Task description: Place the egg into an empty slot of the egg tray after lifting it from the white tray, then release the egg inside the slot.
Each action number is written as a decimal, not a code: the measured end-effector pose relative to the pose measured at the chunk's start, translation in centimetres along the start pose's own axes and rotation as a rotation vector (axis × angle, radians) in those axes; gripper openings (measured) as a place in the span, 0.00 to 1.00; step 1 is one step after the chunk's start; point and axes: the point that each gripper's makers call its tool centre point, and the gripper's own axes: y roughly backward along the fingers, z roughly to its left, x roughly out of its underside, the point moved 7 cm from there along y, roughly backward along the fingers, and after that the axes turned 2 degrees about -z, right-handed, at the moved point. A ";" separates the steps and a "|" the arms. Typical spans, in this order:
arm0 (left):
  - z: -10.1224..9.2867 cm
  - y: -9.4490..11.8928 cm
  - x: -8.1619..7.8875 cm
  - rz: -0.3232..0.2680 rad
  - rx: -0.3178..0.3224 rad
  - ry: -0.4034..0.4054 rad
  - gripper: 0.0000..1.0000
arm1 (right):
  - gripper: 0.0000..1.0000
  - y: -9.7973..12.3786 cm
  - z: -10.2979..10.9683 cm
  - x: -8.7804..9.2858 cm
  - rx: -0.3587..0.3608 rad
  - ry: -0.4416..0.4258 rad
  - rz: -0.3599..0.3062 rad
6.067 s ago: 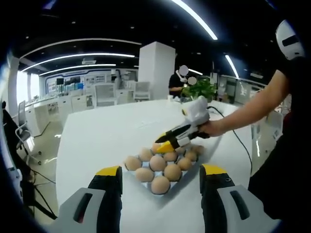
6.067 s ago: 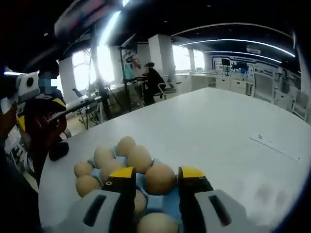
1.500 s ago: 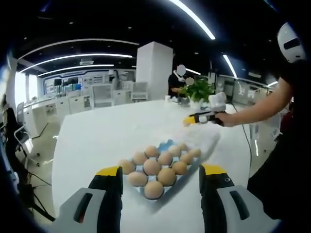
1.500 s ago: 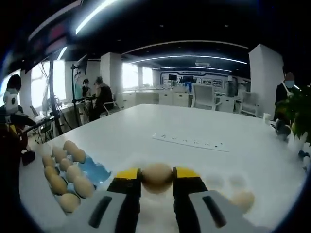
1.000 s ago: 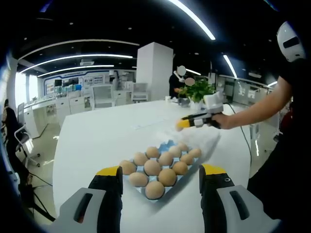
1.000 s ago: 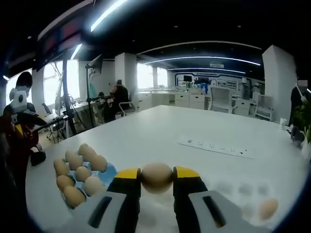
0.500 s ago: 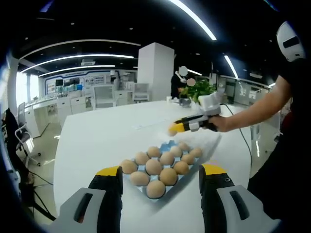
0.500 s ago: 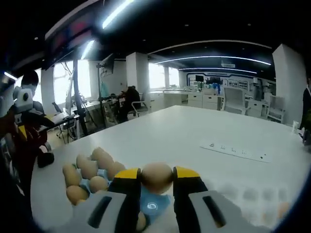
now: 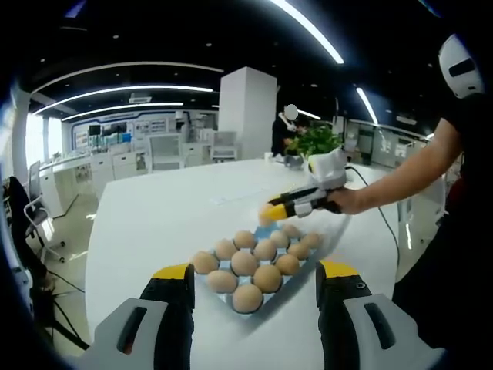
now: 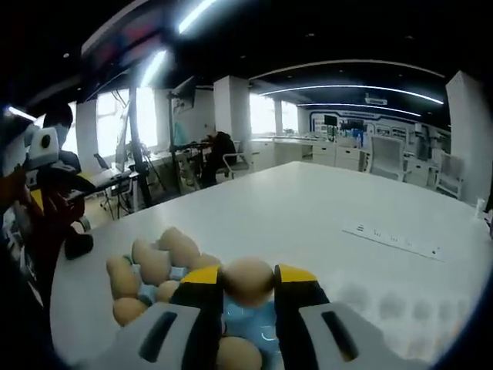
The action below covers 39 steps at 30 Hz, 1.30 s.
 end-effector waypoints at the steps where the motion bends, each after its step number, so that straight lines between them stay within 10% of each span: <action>1: 0.0 0.0 0.0 0.001 0.000 0.000 0.64 | 0.25 -0.1 0.1 0.1 -0.006 0.003 0.006; 39: 0.3 -0.2 0.0 -0.002 -0.001 0.007 0.64 | 0.26 -2.5 0.6 1.8 -0.108 -0.087 0.166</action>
